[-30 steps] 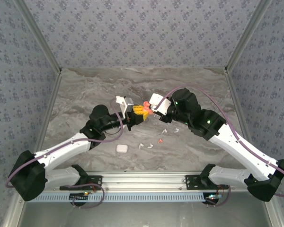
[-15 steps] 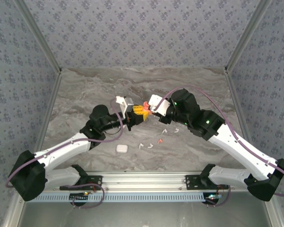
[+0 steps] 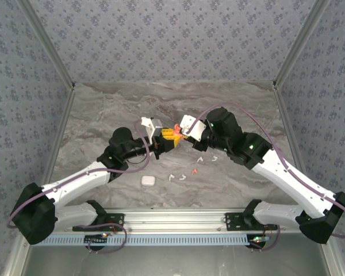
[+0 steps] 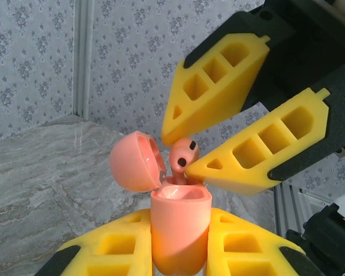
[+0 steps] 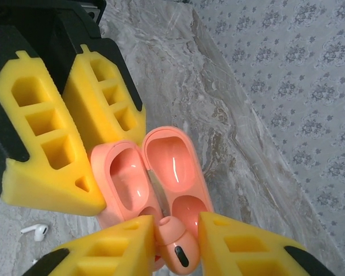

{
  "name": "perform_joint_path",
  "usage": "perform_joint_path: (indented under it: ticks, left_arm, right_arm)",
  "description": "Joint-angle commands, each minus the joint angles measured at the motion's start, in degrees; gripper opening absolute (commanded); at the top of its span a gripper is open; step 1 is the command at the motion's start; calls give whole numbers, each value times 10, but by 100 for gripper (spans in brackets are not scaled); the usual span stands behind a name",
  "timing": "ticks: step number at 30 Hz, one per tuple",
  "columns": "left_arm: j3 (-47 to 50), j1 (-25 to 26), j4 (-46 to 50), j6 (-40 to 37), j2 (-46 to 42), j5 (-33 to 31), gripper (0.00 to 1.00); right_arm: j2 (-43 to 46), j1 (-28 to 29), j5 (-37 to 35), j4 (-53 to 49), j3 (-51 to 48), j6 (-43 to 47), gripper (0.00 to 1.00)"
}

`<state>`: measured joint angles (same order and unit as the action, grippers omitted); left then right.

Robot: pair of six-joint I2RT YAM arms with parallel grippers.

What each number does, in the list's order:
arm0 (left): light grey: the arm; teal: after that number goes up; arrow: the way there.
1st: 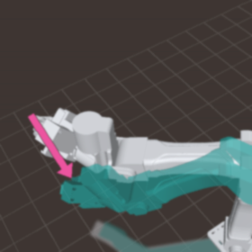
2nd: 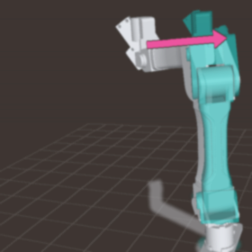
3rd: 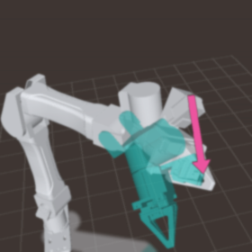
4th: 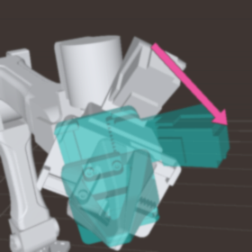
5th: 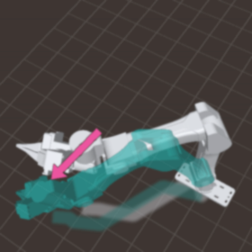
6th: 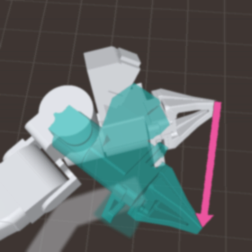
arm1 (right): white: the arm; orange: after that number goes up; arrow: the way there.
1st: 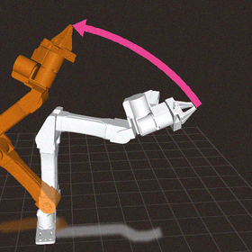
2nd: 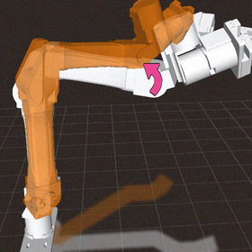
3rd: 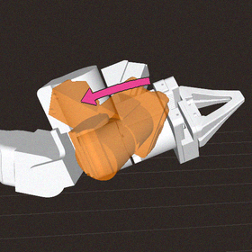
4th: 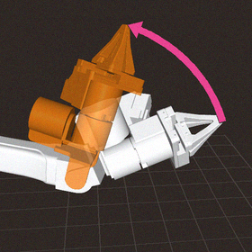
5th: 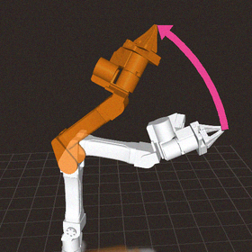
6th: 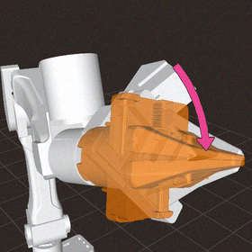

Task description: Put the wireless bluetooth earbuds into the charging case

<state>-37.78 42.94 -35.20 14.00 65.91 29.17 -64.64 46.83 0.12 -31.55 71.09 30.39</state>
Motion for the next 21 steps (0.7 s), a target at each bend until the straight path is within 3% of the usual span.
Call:
perform_joint_path:
  ticks: [1,11,15,21]
  left_arm:
    - [-8,5,-46,-3,-3,3,0]
    - [8,6,-85,0,-3,-16,0]
    - [11,6,-90,-4,-7,-31,0]
    - [34,6,-95,-35,-42,-91,0]
  right_arm:
    - [-6,-6,67,-26,28,-27,34]
    - [6,-105,262,-34,107,-142,65]
    - [18,-144,285,-14,100,-194,73]
    - [48,-179,231,-7,21,-254,75]
